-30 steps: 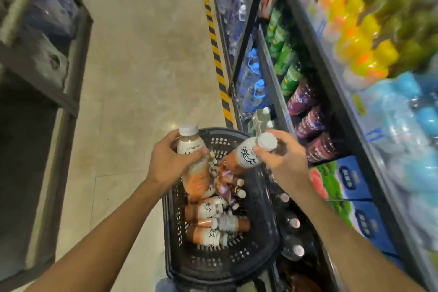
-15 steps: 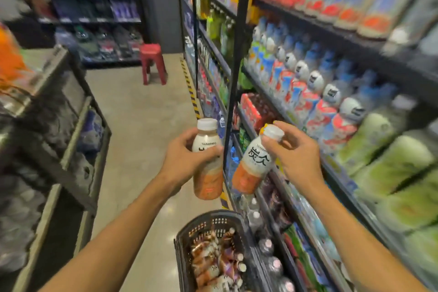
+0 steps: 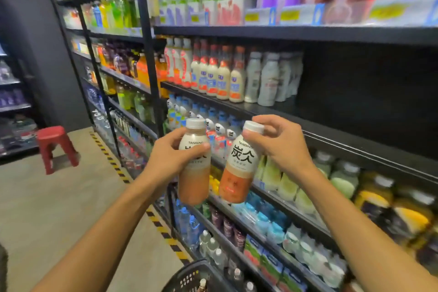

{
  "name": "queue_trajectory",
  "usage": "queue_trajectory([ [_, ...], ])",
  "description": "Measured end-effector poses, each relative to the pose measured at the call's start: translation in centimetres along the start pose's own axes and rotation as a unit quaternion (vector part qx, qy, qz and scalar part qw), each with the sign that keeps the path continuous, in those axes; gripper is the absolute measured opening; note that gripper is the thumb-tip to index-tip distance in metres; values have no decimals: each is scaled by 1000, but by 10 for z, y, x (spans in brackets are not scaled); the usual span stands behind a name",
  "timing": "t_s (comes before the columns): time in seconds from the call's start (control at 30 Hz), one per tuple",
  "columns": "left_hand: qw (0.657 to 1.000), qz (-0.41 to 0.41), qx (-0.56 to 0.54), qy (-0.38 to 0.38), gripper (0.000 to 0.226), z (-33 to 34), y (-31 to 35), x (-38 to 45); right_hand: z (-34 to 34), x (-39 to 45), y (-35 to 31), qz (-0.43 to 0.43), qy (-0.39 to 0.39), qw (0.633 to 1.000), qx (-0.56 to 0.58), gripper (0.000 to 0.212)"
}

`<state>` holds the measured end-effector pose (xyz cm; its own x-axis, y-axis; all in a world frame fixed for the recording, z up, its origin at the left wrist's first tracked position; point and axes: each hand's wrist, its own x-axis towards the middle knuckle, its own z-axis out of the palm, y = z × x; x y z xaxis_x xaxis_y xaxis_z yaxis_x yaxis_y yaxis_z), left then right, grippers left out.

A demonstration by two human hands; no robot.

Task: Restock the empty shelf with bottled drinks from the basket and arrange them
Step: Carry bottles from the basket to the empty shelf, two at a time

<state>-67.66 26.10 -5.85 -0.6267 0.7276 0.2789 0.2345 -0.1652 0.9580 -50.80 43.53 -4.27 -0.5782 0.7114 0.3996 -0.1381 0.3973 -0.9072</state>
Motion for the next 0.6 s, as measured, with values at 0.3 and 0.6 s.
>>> queue_trajectory([
  [0.3, 985, 34, -70, -153, 30, 143, 56, -36, -148, -107, -89, -11, 150, 984, -95, 46],
  [0.6, 954, 70, -95, -276, 30, 306, 124, -162, -299, -278, -151, 3, 293, 945, -147, 49],
])
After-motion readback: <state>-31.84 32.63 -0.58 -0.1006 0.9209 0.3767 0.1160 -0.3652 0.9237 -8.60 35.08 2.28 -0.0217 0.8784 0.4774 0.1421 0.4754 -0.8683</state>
